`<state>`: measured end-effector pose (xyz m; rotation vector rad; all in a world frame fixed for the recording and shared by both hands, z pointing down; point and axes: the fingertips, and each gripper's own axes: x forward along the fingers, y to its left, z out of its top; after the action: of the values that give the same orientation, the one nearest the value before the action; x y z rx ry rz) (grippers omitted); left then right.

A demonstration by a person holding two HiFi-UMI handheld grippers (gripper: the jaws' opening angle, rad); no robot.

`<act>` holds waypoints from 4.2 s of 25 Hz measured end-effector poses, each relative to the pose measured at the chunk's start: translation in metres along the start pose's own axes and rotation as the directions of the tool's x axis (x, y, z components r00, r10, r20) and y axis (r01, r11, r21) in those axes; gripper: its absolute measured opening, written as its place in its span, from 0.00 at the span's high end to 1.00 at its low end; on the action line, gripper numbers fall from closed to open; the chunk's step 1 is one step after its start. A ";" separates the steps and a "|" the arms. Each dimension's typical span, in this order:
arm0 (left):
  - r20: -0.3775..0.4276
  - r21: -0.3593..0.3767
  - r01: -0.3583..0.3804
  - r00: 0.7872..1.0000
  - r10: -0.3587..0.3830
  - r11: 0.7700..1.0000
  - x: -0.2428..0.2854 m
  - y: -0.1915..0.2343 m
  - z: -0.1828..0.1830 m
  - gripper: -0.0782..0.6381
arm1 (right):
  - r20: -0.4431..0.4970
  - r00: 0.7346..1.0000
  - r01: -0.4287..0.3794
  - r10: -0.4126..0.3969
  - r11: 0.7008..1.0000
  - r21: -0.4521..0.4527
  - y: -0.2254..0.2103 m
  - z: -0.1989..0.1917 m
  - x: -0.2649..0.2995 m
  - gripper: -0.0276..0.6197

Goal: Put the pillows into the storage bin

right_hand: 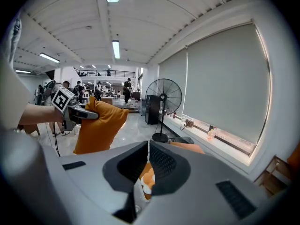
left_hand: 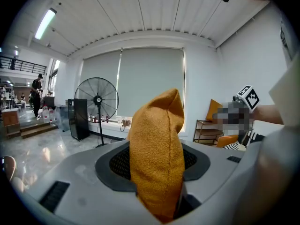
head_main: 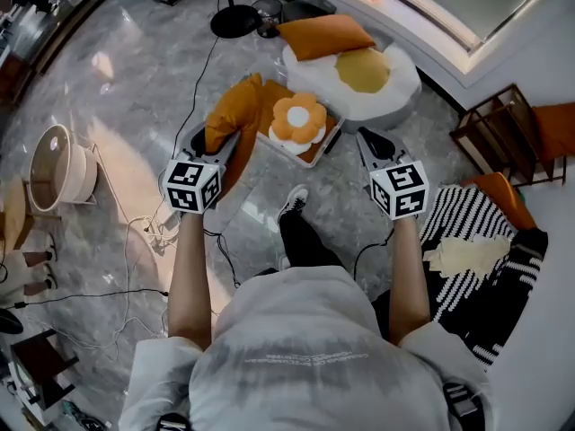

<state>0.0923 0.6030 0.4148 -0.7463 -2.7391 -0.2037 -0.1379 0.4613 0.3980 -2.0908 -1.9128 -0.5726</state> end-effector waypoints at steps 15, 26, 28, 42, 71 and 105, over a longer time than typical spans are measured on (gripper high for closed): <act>-0.160 -0.085 -0.001 0.987 -0.012 0.996 0.225 0.153 0.011 0.58 | -0.106 0.994 -0.016 0.023 0.997 0.070 -0.111 0.035 0.218 0.95; -0.290 -0.221 0.161 0.931 -0.222 0.962 0.403 0.236 -0.063 0.58 | -0.271 0.960 0.133 -0.067 0.964 0.231 -0.133 -0.020 0.332 0.95; -0.338 -0.249 0.217 0.894 -0.295 0.944 0.436 0.249 -0.093 0.58 | -0.310 0.944 0.200 -0.111 0.941 0.274 -0.134 -0.033 0.350 0.95; -0.459 -0.520 0.335 0.667 -0.587 0.786 0.587 0.289 -0.298 0.58 | -0.506 0.853 0.378 -0.124 0.815 0.438 -0.112 -0.163 0.498 0.95; -0.714 -0.462 0.115 0.539 -0.446 0.879 0.632 0.294 -0.440 0.43 | -0.553 0.818 0.474 -0.156 0.728 0.496 -0.128 -0.221 0.499 0.95; -0.018 0.210 0.224 0.974 -0.225 0.952 0.296 0.212 0.108 0.84 | 0.029 0.903 0.424 -0.429 0.900 0.100 -0.143 0.121 0.202 0.95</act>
<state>-0.0684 0.9477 0.4189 -0.3790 -2.7903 0.0425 -0.2530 0.7099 0.3684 -1.6439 -2.3975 -0.5061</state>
